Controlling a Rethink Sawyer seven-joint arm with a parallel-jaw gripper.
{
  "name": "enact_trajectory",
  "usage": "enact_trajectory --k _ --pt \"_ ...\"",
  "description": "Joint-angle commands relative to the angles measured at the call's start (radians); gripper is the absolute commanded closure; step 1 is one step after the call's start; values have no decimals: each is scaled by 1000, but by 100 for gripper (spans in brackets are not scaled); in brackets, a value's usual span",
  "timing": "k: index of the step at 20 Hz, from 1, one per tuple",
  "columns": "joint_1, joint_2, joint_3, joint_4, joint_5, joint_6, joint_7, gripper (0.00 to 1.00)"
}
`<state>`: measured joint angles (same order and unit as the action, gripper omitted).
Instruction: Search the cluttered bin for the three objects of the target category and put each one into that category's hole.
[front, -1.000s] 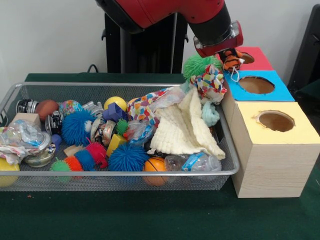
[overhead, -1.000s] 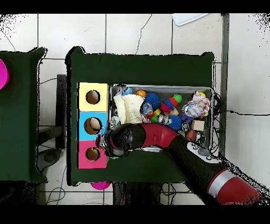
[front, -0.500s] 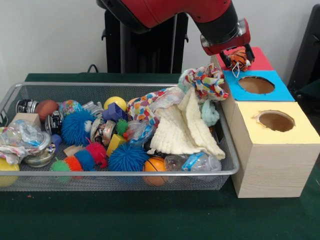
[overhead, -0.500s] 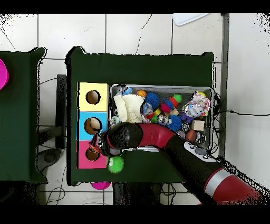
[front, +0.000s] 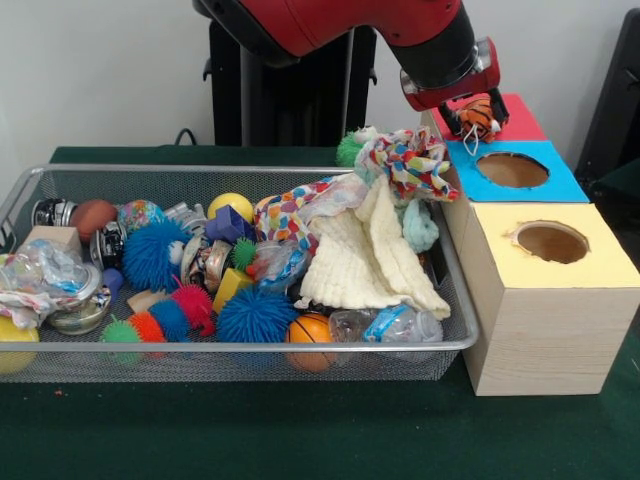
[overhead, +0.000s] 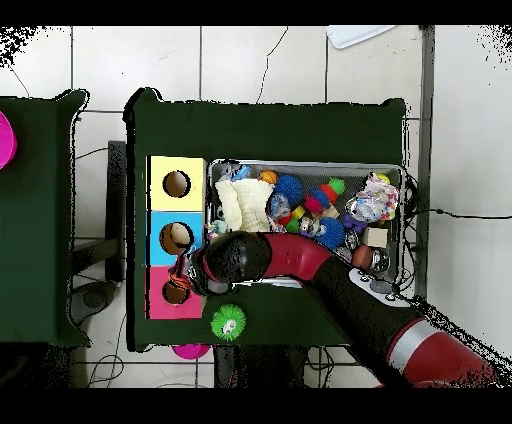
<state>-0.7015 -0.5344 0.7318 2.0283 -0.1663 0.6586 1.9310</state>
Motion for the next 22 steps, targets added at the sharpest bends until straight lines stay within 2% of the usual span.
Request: enact_trajectory --k 1,6,17,18,22 --pt "7 46 -104 44 -15 2 73 0" --pt "13 26 -111 63 -3 20 92 0" --pt "31 10 -126 58 10 65 72 0" --pt "35 8 -131 55 9 69 68 100" --pt "39 -1 -133 54 -3 50 59 100"
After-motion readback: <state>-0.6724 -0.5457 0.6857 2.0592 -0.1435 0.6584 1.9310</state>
